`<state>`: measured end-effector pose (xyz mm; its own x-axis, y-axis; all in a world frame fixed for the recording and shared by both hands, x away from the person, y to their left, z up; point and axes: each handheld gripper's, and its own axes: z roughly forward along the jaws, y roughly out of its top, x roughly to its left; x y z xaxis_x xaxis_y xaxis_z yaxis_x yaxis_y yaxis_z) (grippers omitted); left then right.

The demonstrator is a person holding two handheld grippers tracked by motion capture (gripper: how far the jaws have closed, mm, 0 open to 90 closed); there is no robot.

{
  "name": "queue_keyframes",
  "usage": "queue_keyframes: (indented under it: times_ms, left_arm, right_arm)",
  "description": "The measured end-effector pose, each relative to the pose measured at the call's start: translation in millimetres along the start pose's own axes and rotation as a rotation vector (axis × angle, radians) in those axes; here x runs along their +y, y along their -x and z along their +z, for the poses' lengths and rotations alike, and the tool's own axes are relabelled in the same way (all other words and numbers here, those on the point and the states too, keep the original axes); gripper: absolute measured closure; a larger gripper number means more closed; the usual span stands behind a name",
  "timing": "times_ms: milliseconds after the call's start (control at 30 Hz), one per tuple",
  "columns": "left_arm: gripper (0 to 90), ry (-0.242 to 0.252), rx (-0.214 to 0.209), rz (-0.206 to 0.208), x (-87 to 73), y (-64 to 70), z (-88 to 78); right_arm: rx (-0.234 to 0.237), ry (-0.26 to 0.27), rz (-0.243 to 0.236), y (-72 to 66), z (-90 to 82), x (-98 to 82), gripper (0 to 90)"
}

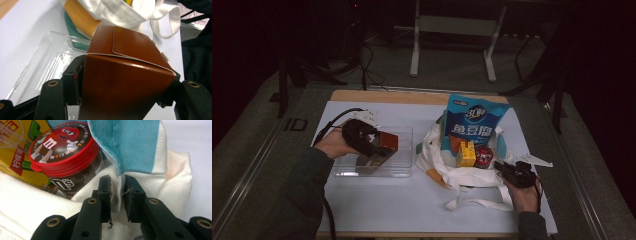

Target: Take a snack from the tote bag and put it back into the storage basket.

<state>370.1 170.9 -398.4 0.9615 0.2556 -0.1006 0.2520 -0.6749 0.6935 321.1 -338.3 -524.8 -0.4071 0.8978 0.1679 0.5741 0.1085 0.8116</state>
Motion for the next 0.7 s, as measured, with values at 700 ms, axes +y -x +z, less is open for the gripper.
queue_keyframes:
  times_ms: [700]
  left_arm:
    - [38.5, -0.04, 0.034, -0.006, 15.8, 2.0, 31.7]
  right_arm:
    - [0.001, 0.001, 0.002, -0.2, -0.1, -0.2, 75.8]
